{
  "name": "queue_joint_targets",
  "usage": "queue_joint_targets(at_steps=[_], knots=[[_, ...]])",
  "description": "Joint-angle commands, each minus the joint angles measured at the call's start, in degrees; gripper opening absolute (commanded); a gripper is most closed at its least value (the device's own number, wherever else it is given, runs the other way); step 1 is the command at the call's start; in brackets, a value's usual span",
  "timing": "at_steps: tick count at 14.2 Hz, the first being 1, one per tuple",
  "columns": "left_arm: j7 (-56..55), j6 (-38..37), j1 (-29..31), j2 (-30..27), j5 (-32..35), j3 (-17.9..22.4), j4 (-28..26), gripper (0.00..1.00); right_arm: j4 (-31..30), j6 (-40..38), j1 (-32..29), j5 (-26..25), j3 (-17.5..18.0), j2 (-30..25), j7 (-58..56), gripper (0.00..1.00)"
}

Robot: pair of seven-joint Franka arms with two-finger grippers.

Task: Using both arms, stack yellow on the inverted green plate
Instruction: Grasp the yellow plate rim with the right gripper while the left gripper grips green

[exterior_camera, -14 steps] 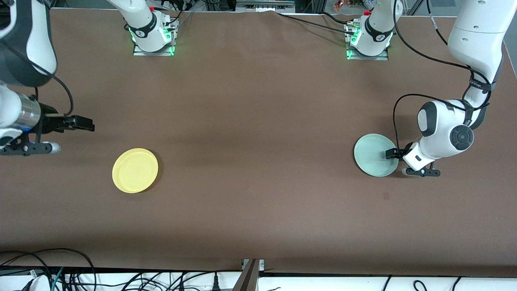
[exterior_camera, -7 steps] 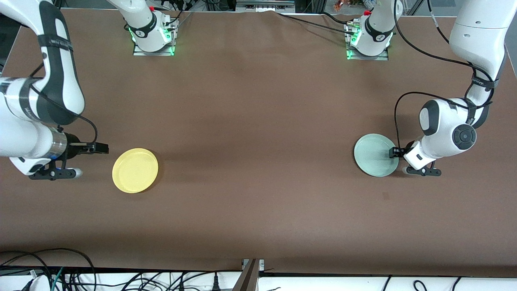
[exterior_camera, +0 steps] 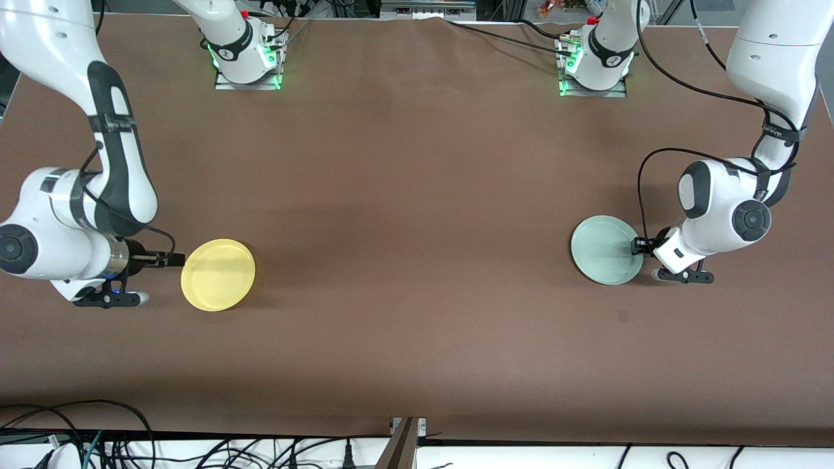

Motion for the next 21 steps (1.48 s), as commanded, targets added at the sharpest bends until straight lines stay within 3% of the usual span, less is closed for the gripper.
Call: queue_joint_targets(at_steps=[1,4,8,14,19,21], knots=[[1.2,-0.9,0.5,-0.7,0.2,-0.3,-0.1,0.42,0.6,4.9,-0.7,3.6,0.3,4.3,0.3,1.0],[1.1,-0.9,0.4,-0.6,0.2,-0.3,-0.1,0.24,0.6,7.8,-2.2,7.8,0.3,7.3,-0.4,1.0],[0.8,-1.1,-1.0,-0.7,0.3,-0.3,0.4,0.0,0.6,7.9,-4.0,8.4,0.5,8.1,-5.5,1.0],[0.7,-15.5,-4.1,-0.4,0.9,-0.6,13.1,0.0,-1.7,7.0,-4.3,11.2,0.5,8.1,-8.7,1.0],[-0.7,-29.7,-10.5,-0.3,5.3,-0.3,28.3,0.0,-2.3,6.7,-4.2,11.2,0.5,7.7,-8.6,1.0],[-2.8,-31.9,-14.1,-0.2,6.0,-0.1,31.7,0.0,-2.5,6.7,-4.2,11.2,0.5,7.7,-8.6,1.0]])
